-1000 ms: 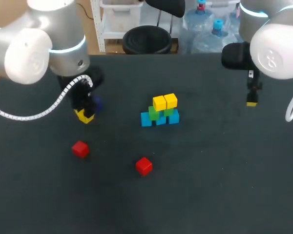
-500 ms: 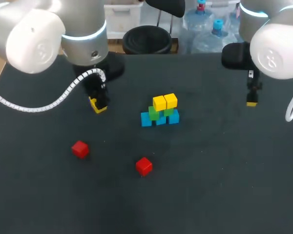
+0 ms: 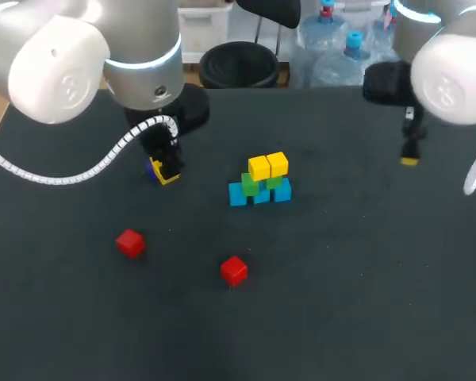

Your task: Place the blue cubes, place green cubes on the blue cubes, place the yellow cubes on the green cubes, then place the red cubes on the yellow cubes, and place purple cube on the red cubes.

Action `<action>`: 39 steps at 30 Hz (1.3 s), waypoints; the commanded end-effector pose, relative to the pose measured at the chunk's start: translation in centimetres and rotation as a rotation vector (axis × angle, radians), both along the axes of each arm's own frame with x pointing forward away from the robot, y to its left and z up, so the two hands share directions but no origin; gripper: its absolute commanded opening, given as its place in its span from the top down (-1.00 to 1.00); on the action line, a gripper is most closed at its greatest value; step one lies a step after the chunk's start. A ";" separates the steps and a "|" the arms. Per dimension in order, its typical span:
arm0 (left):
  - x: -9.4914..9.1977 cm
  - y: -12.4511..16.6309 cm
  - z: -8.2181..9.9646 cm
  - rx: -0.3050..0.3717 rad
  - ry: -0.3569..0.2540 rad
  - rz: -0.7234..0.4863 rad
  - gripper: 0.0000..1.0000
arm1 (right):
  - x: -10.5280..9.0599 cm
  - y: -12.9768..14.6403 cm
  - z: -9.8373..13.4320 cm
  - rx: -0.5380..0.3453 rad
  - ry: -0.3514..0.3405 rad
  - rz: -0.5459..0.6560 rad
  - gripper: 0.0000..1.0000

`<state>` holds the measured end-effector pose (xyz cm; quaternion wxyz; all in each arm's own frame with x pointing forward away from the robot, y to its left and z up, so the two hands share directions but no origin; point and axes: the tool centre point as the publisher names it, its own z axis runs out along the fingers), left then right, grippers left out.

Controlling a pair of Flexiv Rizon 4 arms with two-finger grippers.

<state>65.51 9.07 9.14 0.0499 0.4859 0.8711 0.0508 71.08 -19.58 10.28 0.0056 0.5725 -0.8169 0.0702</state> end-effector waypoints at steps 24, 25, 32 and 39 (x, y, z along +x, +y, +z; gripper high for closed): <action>2.1 -1.4 -0.2 -0.009 0.015 -0.135 1.00 | -1.2 -7.3 1.6 0.102 -0.035 -0.073 -1.00; 2.6 -2.0 -0.1 0.015 0.027 -0.159 1.00 | -1.2 -7.3 1.6 0.102 -0.035 -0.073 -1.00; 3.7 -6.6 0.1 0.076 0.149 -0.280 1.00 | -1.2 -7.3 1.6 0.102 -0.035 -0.073 -1.00; 2.5 -8.9 -0.2 0.075 0.214 -0.298 1.00 | -1.2 -7.3 1.6 0.102 -0.035 -0.073 -1.00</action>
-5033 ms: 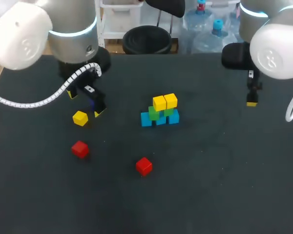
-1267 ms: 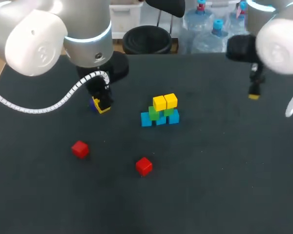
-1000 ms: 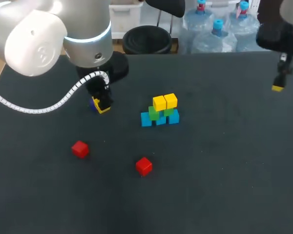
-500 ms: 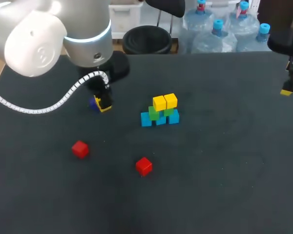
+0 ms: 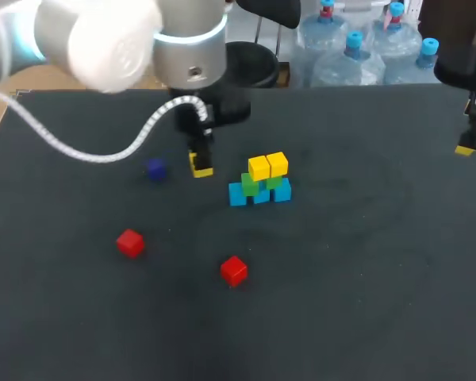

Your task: Place the blue cubes, place green cubes on the blue cubes, place the yellow cubes on the green cubes, then place the red cubes on the yellow cubes, and place purple cube on the red cubes.

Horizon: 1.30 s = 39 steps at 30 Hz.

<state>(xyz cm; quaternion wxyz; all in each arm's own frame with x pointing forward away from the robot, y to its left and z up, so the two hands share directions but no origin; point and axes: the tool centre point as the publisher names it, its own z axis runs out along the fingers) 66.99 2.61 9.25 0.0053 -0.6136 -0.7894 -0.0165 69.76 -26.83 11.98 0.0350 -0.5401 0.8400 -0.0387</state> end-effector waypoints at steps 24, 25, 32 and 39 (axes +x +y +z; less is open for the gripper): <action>1.0 -4.0 -1.0 -0.002 0.059 -0.028 1.00 | 0.1 0.0 -0.1 0.001 0.001 0.001 -1.00; 1.2 -4.3 -1.1 -0.001 0.064 -0.038 1.00 | 0.1 0.0 -0.1 0.001 0.001 0.001 -1.00; 1.8 -5.8 -1.5 0.005 0.074 -0.082 1.00 | 0.1 0.0 -0.1 0.001 0.001 0.001 -1.00; 1.7 -6.1 -1.7 0.018 0.089 -0.086 1.00 | 0.1 0.0 -0.1 0.001 0.001 0.001 -1.00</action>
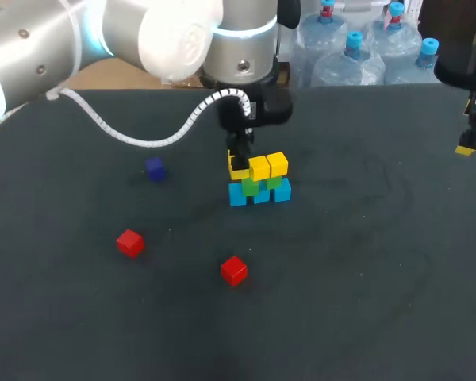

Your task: Place the blue cubes, place green cubes on the blue cubes, place the yellow cubes on the green cubes, then place the red cubes on the yellow cubes, and place purple cube on the red cubes.

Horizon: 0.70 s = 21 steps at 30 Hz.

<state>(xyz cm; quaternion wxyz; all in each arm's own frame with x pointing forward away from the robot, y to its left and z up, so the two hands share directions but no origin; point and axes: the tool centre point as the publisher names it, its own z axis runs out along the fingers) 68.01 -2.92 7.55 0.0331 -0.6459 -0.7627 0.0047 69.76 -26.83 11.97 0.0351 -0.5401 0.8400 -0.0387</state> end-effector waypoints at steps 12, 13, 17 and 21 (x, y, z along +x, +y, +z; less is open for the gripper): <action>0.8 -0.8 -0.4 0.020 0.027 -0.007 1.00 | 0.1 0.0 -0.1 0.001 0.001 0.001 -1.00; 0.8 -0.8 -0.5 0.018 0.028 -0.007 1.00 | 0.1 0.0 -0.1 0.001 0.001 0.001 -1.00; 0.8 -0.7 -0.7 0.013 0.029 -0.006 1.00 | 0.1 0.0 -0.1 0.001 0.001 0.001 -1.00; 0.6 -0.7 -0.9 0.008 0.031 -0.006 1.00 | 0.1 0.0 -0.1 0.001 0.001 0.001 -1.00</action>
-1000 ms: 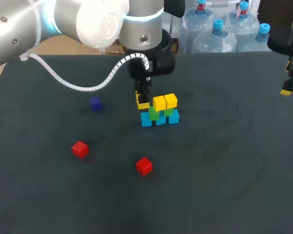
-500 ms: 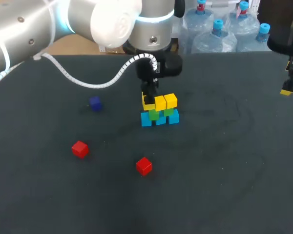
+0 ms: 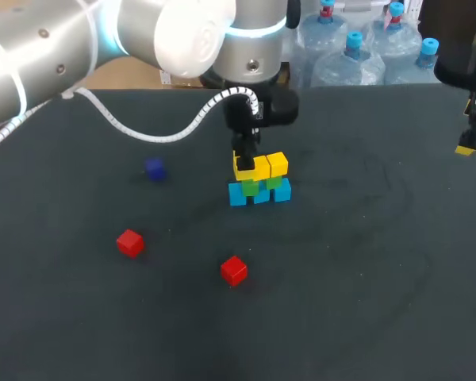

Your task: Place the blue cubes, place green cubes on the blue cubes, place the yellow cubes on the green cubes, then place the red cubes on the yellow cubes, and place purple cube on the red cubes.

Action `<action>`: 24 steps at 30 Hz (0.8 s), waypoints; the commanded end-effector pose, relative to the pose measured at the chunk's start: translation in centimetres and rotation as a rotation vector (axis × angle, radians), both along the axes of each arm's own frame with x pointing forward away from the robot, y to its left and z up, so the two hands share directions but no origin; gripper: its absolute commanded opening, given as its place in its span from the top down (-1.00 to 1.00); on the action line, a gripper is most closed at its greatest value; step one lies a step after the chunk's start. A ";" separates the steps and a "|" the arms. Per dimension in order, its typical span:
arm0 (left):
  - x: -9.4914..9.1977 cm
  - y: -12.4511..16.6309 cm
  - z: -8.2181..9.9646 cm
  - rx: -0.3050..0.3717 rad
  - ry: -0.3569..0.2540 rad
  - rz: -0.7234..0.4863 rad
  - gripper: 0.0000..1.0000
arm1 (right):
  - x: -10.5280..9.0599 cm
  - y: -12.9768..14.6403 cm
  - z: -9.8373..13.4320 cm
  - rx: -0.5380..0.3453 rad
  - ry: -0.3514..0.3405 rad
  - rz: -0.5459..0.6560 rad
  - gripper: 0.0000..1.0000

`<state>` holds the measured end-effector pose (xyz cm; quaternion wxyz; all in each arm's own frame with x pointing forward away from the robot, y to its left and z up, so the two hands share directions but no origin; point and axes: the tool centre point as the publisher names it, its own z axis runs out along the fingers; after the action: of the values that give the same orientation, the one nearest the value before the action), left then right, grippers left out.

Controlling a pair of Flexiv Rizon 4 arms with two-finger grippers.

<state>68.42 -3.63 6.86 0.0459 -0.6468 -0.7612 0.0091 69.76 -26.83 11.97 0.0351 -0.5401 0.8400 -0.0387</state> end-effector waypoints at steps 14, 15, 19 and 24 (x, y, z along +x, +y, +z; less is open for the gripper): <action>0.1 -0.2 -0.5 -0.014 0.011 -0.003 1.00 | 0.1 0.0 -0.1 0.001 0.001 0.001 -1.00; 0.1 -0.2 -0.5 -0.015 0.012 -0.003 1.00 | 0.1 0.0 -0.1 0.001 0.001 0.001 -1.00; 0.0 -0.2 -0.8 -0.019 0.018 0.000 1.00 | 0.1 0.0 -0.1 0.001 0.001 0.001 -1.00; 0.1 -0.4 -0.9 -0.022 0.023 -0.001 1.00 | 0.1 0.0 -0.1 0.001 0.001 0.001 -1.00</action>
<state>68.24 -3.91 5.99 0.0455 -0.6466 -0.7611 0.0240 69.76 -26.83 11.97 0.0351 -0.5401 0.8400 -0.0387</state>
